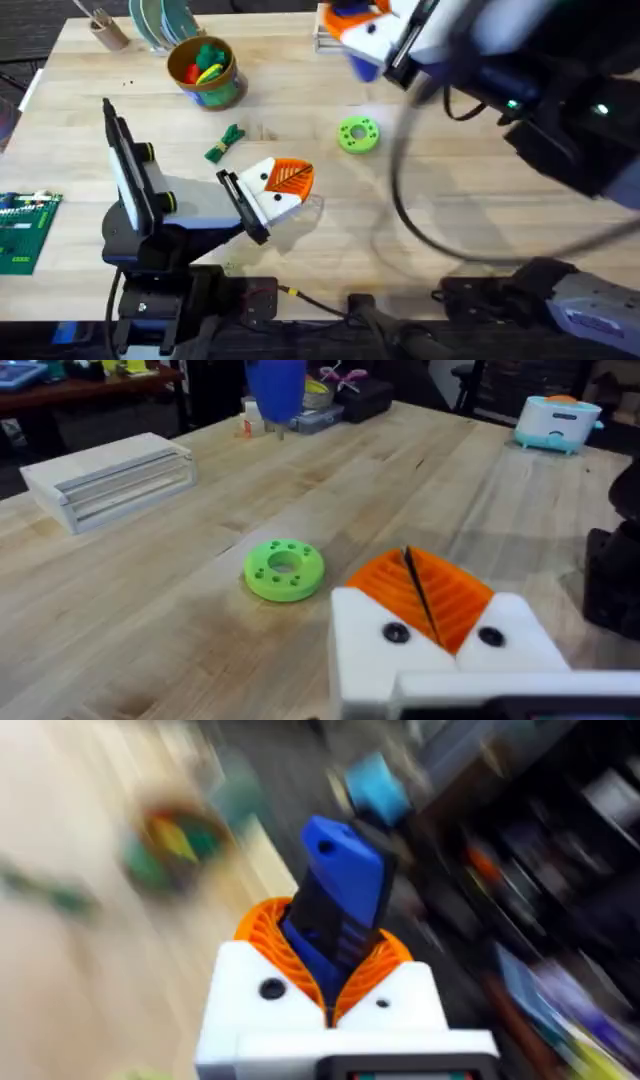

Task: Pick up the gripper from the table and insert it into the empty holder that is missing its gripper. Then pick up a screw, insert it into the mounting hole, and use the screwdriver to tighten it. Finally, clean up the table by picking up the vegetable and placing it into the bucket.

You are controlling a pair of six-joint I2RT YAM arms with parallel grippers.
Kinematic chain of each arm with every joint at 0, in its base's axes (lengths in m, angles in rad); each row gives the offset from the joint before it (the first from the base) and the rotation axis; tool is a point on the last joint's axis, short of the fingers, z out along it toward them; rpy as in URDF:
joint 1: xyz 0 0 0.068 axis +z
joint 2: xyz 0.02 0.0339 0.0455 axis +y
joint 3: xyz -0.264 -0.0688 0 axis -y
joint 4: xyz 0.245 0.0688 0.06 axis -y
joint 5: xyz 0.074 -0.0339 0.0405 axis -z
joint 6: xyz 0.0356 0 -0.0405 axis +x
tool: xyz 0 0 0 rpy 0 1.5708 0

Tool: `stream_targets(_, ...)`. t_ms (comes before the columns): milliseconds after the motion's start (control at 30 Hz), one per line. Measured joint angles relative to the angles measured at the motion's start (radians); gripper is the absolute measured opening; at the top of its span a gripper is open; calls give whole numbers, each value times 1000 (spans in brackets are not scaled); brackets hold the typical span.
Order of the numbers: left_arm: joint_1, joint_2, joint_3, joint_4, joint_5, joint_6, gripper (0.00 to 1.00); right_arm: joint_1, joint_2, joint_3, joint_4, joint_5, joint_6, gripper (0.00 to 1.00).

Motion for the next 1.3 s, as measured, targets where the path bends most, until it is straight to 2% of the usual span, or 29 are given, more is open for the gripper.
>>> stream_targets(167,0,0,0,0,0,0,8,-131,121,0,-101,193,-329,28)
stream_targets(300,0,0,0,0,0,0,8,-213,231,0,-109,311,-515,28)
stream_targets(467,0,0,0,0,0,0,8,-267,384,0,-110,392,-619,28)
stream_targets(733,0,0,0,0,0,0,8,-268,550,0,-107,415,-684,36)
stream_targets(767,0,0,0,0,0,0,8,-268,556,0,-109,417,-686,129)
stream_targets(867,0,0,0,0,0,0,8,-269,559,0,-117,421,-692,573)
stream_targets(900,0,0,0,0,0,0,8,-268,554,8,-91,430,-693,959)
stream_targets(1100,0,0,0,0,0,0,20,-256,549,10,-100,440,-687,991)
stream_targets(1300,0,0,0,0,0,2,196,-217,532,10,-114,494,-563,991)
